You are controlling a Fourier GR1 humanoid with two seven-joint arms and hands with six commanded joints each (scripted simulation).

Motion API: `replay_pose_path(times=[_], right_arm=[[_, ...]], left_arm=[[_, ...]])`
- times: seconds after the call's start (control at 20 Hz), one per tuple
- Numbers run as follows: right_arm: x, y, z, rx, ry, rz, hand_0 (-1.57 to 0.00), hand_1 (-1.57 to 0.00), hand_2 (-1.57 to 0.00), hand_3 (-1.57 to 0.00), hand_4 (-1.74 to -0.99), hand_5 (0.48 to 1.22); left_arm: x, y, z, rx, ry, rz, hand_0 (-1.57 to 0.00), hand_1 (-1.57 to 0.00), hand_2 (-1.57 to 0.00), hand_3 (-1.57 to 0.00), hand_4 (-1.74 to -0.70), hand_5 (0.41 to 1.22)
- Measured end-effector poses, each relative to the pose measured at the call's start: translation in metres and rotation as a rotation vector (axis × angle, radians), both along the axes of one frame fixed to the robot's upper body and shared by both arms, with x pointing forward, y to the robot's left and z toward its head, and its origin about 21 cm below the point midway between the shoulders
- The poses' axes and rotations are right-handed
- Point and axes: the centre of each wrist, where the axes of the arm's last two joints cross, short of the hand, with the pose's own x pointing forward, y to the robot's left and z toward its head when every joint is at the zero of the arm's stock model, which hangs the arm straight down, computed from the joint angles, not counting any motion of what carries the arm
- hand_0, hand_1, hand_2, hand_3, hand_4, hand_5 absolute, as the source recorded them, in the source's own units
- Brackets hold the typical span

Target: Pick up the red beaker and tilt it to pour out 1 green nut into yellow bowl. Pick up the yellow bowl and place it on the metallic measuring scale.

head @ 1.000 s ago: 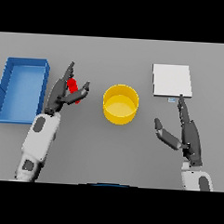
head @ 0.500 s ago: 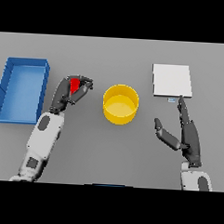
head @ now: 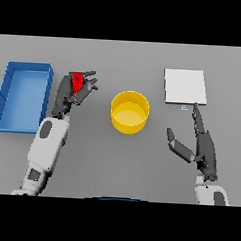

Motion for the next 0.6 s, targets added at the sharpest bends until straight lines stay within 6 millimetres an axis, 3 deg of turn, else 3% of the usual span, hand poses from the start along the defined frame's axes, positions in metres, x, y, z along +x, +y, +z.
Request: replay_pose_path(times=[0.25,0.6], right_arm=[[0.002,-0.001,0.001,-0.004,-0.011,0.012,0.0,0.0,0.0,0.0,-1.253,0.666],[0.0,0.005,0.0,-0.014,0.012,0.01,0.0,0.0,0.0,0.0,-1.254,0.68]], left_arm=[[0.003,-0.006,0.036,0.217,-0.048,-0.105,-1.56,-1.56,-1.56,-1.56,-1.73,1.124],[0.008,-0.014,0.054,0.48,-0.016,-0.185,-1.57,-1.57,-1.57,-1.56,-1.73,1.114]])
